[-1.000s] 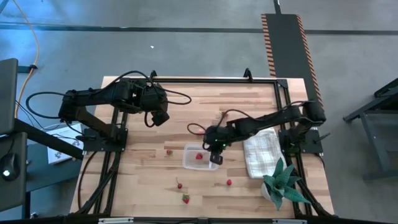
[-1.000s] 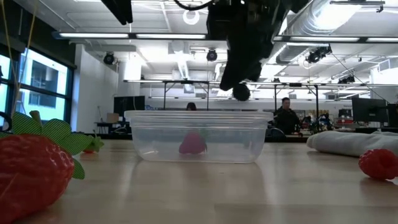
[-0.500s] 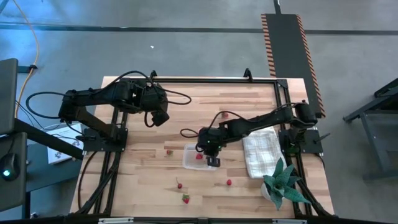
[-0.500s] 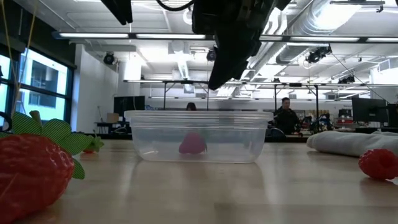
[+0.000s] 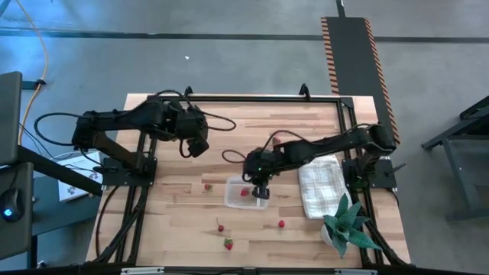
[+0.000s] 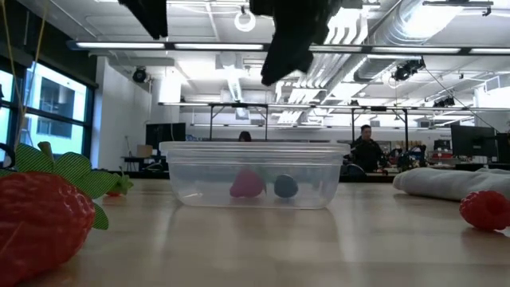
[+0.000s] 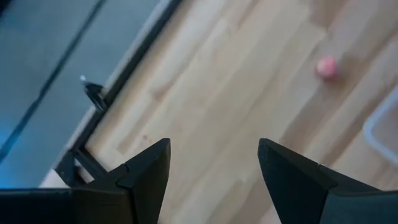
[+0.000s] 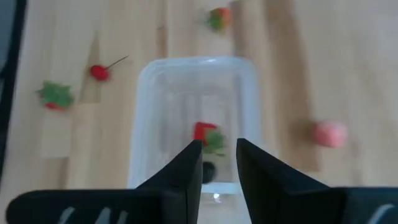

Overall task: Pick and placing Produce into tupperware
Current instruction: Put the middle left strawberry into the bin

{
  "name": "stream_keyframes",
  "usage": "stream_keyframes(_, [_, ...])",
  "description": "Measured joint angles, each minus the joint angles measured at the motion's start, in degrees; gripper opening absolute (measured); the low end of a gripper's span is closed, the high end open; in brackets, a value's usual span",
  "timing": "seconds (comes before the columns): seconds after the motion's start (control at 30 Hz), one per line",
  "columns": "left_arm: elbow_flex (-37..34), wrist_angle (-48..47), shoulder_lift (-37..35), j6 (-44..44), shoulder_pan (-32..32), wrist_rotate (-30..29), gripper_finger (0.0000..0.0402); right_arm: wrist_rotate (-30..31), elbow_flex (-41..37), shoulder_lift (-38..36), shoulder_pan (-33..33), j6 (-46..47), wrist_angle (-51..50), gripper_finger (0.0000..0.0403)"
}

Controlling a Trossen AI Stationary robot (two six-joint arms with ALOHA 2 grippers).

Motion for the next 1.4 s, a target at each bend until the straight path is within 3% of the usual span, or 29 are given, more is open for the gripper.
stream_keyframes(0.23, [-13.78,9.19,0.0,9.48,-1.51,10.52,0.0234,5.75,6.96,-3.8,-1.66,-1.44,-11.78,0.0091])
stream_keyframes(0.43, [-28.83,31.28,0.04,23.71,-6.33,24.36,0.0234,6.26,10.56,-5.68,-3.02,-1.22,-17.15,0.009])
stream_keyframes(0.57, [-37.21,44.93,0.04,27.75,-9.88,30.03,0.0234,6.3,10.64,-6.61,-3.71,-0.85,-17.26,0.009])
stream_keyframes(0.9, [-46.57,55.25,0.04,28.1,-15.25,29.88,0.0234,6.31,10.56,-6.72,-4.74,0.57,-18.26,0.009])
stream_keyframes(1.07, [-47.79,59.07,0.31,28.38,-15.42,29.57,0.0234,6.33,10.56,-6.72,-5.17,1.42,-18.26,0.009])
stream_keyframes(1.2, [-47.9,58.4,2.54,30.48,-15.36,25.88,0.0234,6.38,10.53,-6.72,-5.22,1.85,-18.24,0.009])
stream_keyframes(1.4, [-47.9,61.41,6.16,30.6,-15.37,26.34,0.0234,6.36,10.51,-6.72,-5.24,3.1,-18.49,0.009])
